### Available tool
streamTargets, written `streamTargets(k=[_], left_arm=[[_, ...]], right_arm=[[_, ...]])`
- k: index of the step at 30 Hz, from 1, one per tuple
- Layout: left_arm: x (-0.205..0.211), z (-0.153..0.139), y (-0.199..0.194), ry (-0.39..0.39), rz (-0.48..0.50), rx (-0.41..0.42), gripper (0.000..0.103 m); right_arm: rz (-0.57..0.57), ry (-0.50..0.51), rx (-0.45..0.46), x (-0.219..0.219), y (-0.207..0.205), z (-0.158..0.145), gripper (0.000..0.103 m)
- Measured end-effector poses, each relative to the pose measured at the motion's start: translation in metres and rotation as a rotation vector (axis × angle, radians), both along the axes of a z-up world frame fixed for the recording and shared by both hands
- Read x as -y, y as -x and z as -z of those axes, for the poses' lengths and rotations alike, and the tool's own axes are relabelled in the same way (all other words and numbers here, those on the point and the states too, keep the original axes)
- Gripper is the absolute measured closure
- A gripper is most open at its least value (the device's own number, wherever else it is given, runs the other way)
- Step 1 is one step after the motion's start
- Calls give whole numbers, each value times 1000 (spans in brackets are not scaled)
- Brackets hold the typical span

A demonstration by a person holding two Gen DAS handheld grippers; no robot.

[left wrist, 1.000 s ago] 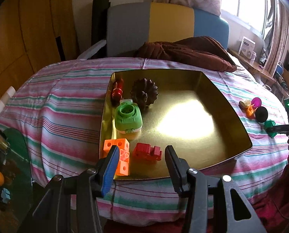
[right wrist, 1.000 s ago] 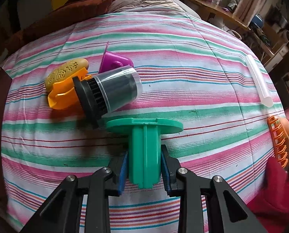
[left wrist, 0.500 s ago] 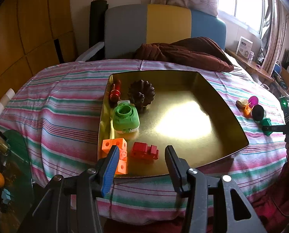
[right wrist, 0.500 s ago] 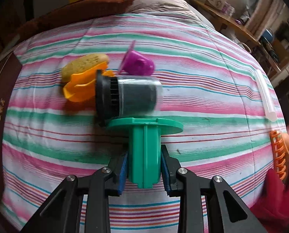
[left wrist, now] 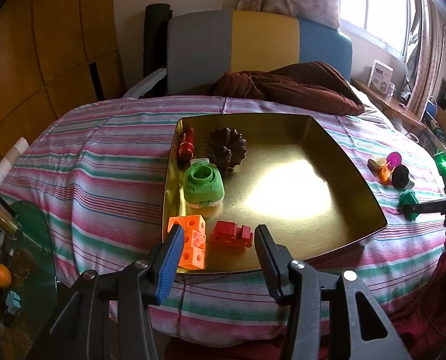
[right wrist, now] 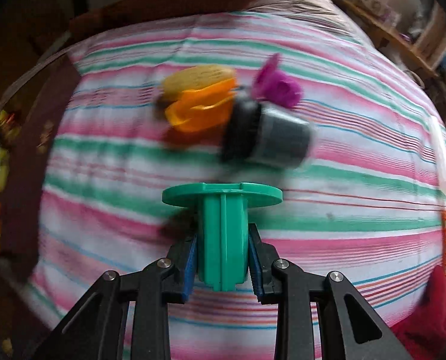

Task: Organize rigid objects
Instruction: 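Lift the teal stand and carry it over the gold tray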

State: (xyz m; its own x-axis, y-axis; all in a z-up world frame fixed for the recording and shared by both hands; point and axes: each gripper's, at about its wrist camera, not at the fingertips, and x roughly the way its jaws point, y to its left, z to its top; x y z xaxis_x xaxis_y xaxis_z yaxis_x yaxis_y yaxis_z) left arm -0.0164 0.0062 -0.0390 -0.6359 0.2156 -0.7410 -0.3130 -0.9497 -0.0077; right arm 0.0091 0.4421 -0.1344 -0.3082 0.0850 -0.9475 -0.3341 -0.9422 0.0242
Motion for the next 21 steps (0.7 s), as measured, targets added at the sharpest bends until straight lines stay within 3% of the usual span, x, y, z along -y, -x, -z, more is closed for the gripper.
streamTargets(k=[5,15,21], left_arm=[[5,2,-1,-4,-10,3,54],[12,3,0,-17,-21,3,54],[18,5,-1,-28,-30,6,54]], right_arm=[[-57,16,-19,24,1,-8,73],[-165,45,-204,84,14,-72,73],[-271,77,-267,133,37,-91,73]])
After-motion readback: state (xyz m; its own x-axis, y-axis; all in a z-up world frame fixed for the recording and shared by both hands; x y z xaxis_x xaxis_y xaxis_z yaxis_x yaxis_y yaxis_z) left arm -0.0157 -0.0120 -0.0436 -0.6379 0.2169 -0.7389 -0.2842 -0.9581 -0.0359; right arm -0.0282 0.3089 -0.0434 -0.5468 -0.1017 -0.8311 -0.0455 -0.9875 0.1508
